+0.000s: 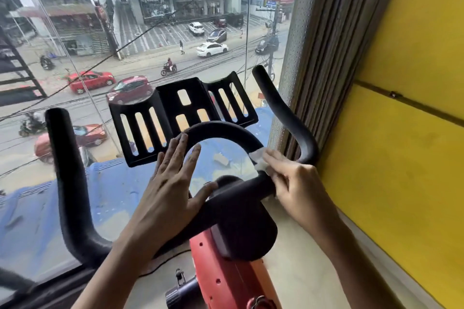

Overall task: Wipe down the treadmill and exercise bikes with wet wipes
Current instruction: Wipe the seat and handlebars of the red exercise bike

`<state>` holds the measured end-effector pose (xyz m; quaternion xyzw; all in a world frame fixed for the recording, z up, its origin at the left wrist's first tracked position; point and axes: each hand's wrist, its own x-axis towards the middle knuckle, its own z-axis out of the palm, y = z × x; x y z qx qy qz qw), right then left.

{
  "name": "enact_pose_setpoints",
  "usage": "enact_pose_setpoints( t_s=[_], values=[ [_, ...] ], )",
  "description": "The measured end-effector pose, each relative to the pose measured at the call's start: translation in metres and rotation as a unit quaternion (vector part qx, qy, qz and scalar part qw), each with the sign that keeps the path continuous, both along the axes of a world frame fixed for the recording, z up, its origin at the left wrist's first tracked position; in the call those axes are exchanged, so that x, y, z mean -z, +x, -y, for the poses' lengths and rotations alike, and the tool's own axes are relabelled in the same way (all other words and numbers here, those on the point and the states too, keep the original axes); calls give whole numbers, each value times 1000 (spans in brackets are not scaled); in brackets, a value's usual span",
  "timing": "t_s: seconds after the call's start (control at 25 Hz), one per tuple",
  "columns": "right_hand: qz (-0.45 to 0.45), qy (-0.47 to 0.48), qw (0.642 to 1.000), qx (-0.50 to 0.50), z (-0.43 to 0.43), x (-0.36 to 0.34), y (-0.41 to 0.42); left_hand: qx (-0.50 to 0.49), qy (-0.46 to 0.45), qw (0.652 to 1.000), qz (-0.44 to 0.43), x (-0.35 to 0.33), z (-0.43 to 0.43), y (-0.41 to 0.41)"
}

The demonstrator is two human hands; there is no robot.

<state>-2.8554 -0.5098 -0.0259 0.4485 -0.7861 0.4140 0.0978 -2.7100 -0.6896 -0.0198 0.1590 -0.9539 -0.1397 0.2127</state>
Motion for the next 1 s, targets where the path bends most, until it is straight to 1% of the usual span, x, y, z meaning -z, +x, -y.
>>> enact_pose_setpoints(
  t_s=[0.08,0.12,0.16,0.24,0.28,0.32,0.4,0.44,0.48,0.56,0.6,0.72,0.8,0.84,0.88,0.96,1.0],
  values=[
    [2,-12,999,30,14,7,10,-9,23,1000,-6,2,-9,15],
    [-16,-3,999,45,17,11,18,-15,29,999,-5,3,-14,25],
    [-37,19,998,56,16,14,29,-20,37,999,-2,5,-17,35],
    [-53,58,996,49,6,12,51,-27,52,998,4,11,-24,54],
    [-52,51,997,22,4,5,60,-36,54,998,4,16,-27,64],
    [-48,23,998,-18,9,-6,63,-48,51,998,4,20,-29,73],
    [-47,-30,994,-93,40,-27,67,-78,46,996,16,25,-32,86],
    [-57,-33,992,-112,62,-34,68,-93,42,995,17,27,-32,92],
    [-54,-18,990,-127,84,-37,68,-103,30,994,10,29,-32,97],
    [-21,68,987,-147,117,-34,70,-111,-26,993,-15,31,-34,102],
    [-16,96,984,-147,123,-30,72,-115,-50,992,-30,33,-35,105],
    [-19,117,978,-173,105,-18,89,-128,-81,985,-84,40,-36,109],
    [-71,139,966,-206,73,-8,108,-132,-108,979,-111,46,-36,112],
    [-100,144,962,-209,57,-5,114,-133,-123,976,-118,49,-36,114],
    [-110,152,960,-207,44,-8,117,-134,-134,974,-123,52,-36,114],
    [-74,159,963,-206,33,-18,110,-132,-151,970,-135,55,-36,114],
    [-58,136,968,-201,36,-17,103,-129,-156,969,-141,56,-36,114]
  ],
)
